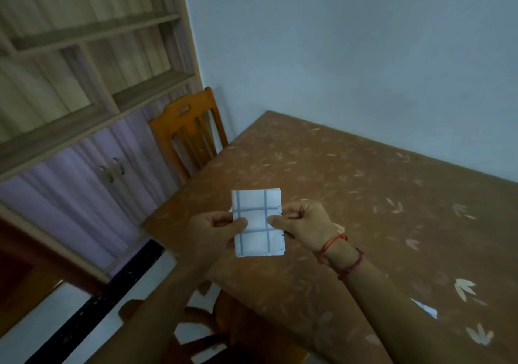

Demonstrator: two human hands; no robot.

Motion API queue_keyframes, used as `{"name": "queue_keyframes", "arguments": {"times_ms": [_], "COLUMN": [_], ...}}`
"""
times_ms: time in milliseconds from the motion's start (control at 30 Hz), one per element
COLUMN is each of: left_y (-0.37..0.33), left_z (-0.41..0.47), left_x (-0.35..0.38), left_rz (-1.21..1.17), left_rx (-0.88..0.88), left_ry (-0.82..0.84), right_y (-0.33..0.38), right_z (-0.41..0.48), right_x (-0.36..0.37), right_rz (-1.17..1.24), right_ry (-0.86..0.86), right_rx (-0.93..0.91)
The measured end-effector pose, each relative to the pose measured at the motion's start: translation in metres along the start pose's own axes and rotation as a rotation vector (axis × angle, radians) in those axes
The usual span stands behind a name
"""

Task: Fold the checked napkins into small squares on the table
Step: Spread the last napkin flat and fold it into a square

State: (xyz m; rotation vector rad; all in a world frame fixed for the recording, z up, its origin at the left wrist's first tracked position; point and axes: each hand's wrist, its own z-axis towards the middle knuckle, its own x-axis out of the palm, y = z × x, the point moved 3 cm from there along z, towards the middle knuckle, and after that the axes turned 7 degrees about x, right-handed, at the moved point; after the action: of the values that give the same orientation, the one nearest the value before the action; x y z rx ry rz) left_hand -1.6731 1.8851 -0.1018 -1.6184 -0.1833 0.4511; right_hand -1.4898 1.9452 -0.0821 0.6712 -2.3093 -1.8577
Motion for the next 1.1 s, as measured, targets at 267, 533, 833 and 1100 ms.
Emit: {"name": "queue_keyframes", "arguments": {"times_ms": [267, 533, 833, 1100], "left_y": [0.017, 0.053, 0.083, 0.094], "left_z": [-0.037, -0.069, -0.093, -0.077], "left_x": [-0.085, -0.206, -0.341, -0.401], "left_rz": [-0.189, -0.312, -0.316, -0.204], "left_rx": [-0.024, -0.085, -0.115, -0.133], "left_ry": [-0.147, -0.299, -0.340, -0.387], "right_y": [0.020, 0.040, 0.056, 0.074], "right_z": [0.006, -0.002, -0.014, 0.003], "right_x": [0.089, 0.222, 0.373, 0.431], "right_rz": [-0.082, -0.105, -0.014, -0.032], "right_ry": [0.180, 0.305, 0.391, 0.470], "right_rx": [-0.026, 0.011, 0.079, 0.110]}}
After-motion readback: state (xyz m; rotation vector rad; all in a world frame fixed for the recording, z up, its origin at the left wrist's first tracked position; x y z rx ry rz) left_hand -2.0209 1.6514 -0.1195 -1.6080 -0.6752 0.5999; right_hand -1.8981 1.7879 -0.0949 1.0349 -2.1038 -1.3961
